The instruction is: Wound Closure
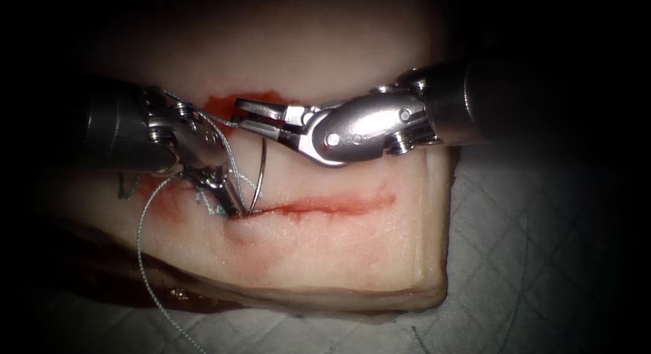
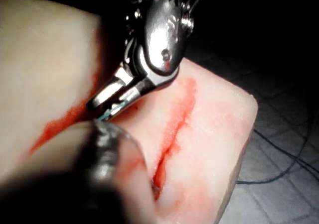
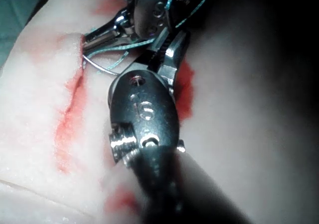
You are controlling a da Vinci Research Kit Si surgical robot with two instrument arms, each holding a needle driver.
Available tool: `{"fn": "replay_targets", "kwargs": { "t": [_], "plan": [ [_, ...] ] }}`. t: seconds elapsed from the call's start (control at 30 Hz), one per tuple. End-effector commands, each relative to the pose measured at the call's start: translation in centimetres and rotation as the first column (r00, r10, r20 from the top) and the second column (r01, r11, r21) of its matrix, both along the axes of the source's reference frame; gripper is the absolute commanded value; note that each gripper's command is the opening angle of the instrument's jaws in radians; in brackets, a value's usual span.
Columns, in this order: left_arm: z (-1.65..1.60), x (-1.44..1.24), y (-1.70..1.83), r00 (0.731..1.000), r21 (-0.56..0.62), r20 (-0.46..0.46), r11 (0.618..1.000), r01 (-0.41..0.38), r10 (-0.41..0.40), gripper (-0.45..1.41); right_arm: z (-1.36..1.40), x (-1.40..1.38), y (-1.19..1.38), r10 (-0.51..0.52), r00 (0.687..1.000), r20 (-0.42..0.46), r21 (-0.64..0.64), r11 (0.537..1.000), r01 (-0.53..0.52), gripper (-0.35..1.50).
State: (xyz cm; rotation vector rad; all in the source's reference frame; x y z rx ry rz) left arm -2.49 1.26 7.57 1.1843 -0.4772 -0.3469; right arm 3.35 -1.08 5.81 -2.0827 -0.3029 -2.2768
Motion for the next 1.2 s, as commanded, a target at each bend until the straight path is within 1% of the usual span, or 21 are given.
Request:
{"fn": "replay_targets", "kwargs": {
  "t": [0.03, 0.13, 0.37, 0.73, 0.77, 0.8, 1.0, 1.1, 1.2],
  "plan": [
    [0.05, -0.05, 0.01, 1.000, -0.001, 0.001, 1.000, 0.000, 0.000, -0.45, 0.04, 0.08, 0.02, 0.002, 1.000, -0.015, 0.010, 1.000, -0.002, -0.35],
    [0.05, -0.05, 0.01, 1.000, -0.001, 0.001, 1.000, 0.000, 0.000, -0.45, 0.02, 0.07, 0.04, 0.013, 0.999, -0.034, 0.014, 1.000, -0.012, -0.35],
    [0.04, -0.06, 0.00, 1.000, -0.001, 0.001, 1.000, 0.000, 0.000, -0.45, -0.02, 0.02, 0.14, 0.018, 0.999, -0.040, 0.028, 0.999, -0.017, -0.35],
    [0.04, -0.05, 0.00, 1.000, 0.002, -0.003, 1.000, 0.001, -0.001, -0.45, -0.03, 0.00, 0.16, 0.018, 0.999, -0.042, 0.023, 1.000, -0.017, -0.35],
    [0.03, -0.05, 0.00, 1.000, 0.002, -0.003, 1.000, 0.001, -0.001, -0.45, -0.03, 0.00, 0.17, 0.018, 0.999, -0.041, 0.018, 1.000, -0.017, -0.35],
    [0.03, -0.05, 0.00, 1.000, 0.002, -0.003, 1.000, 0.001, -0.001, -0.45, -0.04, 0.00, 0.19, 0.016, 0.999, -0.035, -0.021, 1.000, -0.017, -0.35],
    [0.03, -0.05, 0.00, 1.000, 0.002, -0.003, 1.000, 0.001, -0.001, -0.45, -0.05, 0.00, 0.20, 0.013, 0.999, -0.035, -0.032, 0.999, -0.014, -0.35],
    [0.03, -0.05, 0.00, 1.000, 0.002, -0.003, 1.000, 0.001, -0.001, -0.45, -0.07, 0.00, 0.24, 0.015, 1.000, -0.027, -0.082, 0.997, -0.017, -0.35],
    [0.03, -0.05, 0.00, 1.000, 0.003, -0.003, 1.000, 0.001, -0.001, -0.45, -0.06, 0.00, 0.23, 0.008, 1.000, -0.020, -0.087, 0.996, -0.010, -0.35]
  ]
}}
